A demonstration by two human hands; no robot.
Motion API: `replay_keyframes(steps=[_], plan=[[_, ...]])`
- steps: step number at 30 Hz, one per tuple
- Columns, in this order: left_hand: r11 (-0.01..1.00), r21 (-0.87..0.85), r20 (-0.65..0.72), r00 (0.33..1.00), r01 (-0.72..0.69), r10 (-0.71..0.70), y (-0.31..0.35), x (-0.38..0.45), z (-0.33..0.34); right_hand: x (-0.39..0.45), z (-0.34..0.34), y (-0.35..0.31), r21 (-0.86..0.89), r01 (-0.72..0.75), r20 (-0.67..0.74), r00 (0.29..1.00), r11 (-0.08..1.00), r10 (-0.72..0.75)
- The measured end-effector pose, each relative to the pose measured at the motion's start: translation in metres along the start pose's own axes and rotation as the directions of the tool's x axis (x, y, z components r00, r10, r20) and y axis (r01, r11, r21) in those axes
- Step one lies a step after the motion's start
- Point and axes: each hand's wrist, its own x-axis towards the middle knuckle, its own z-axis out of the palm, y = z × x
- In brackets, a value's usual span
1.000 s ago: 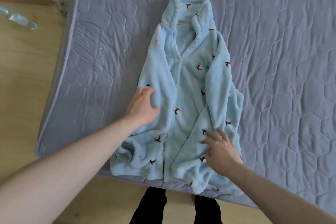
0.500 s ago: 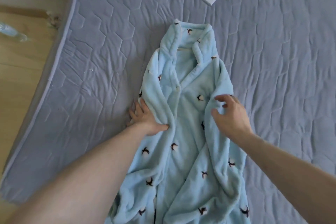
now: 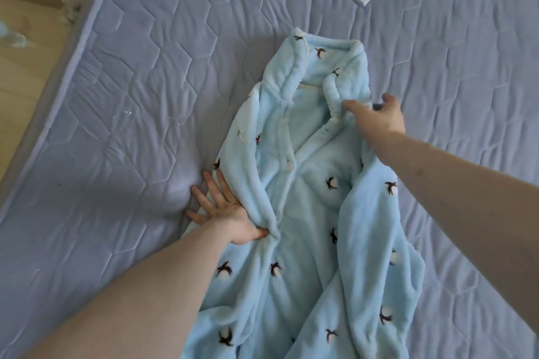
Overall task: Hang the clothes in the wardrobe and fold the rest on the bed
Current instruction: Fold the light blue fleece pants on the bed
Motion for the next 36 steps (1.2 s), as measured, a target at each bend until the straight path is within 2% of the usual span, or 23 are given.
replay_keyframes(steps=[7,9,13,19,23,26,28,30,33,36], plan=[[1.000,-0.002,-0.015,1.000,-0.001,0.001,0.002,0.001,0.001,0.007,-0.008,-0.013,0.145,-0.037,0.162,0.987,0.989,0.014],[1.000,-0.008,-0.029,1.000,-0.004,0.004,0.002,0.003,0.002,0.002,-0.006,-0.012,0.106,0.017,0.200,0.979,0.994,-0.038],[1.000,-0.016,-0.064,0.998,-0.019,0.018,0.001,0.004,0.005,-0.013,-0.007,-0.006,0.057,0.162,0.187,0.967,0.985,-0.170],[0.988,-0.067,-0.107,0.985,-0.141,0.133,-0.017,-0.014,0.000,-0.045,-0.013,0.000,0.019,0.301,0.186,0.936,0.953,-0.299],[0.959,-0.214,-0.135,0.978,-0.183,0.157,-0.029,-0.024,-0.047,-0.071,-0.023,-0.005,-0.003,0.342,0.190,0.923,0.940,-0.335],[0.875,-0.388,-0.322,0.932,-0.289,0.165,-0.024,-0.032,-0.099,-0.093,-0.035,-0.010,-0.001,0.354,0.208,0.915,0.935,-0.346],[0.825,-0.380,-0.431,0.869,-0.418,0.242,-0.016,-0.041,-0.130,-0.110,-0.046,-0.013,-0.022,0.393,0.240,0.895,0.919,-0.377],[0.781,-0.361,-0.455,0.827,-0.510,0.330,-0.006,-0.051,-0.152,-0.127,-0.055,-0.013,-0.050,0.457,0.295,0.856,0.888,-0.424],[0.747,-0.324,-0.416,0.796,-0.581,0.440,0.013,-0.068,-0.169,-0.151,-0.068,-0.010,-0.099,0.557,0.392,0.784,0.825,-0.482],[0.735,-0.346,-0.318,0.810,-0.583,0.492,0.033,-0.072,-0.171,-0.168,-0.079,-0.002,-0.126,0.622,0.455,0.728,0.773,-0.512]])
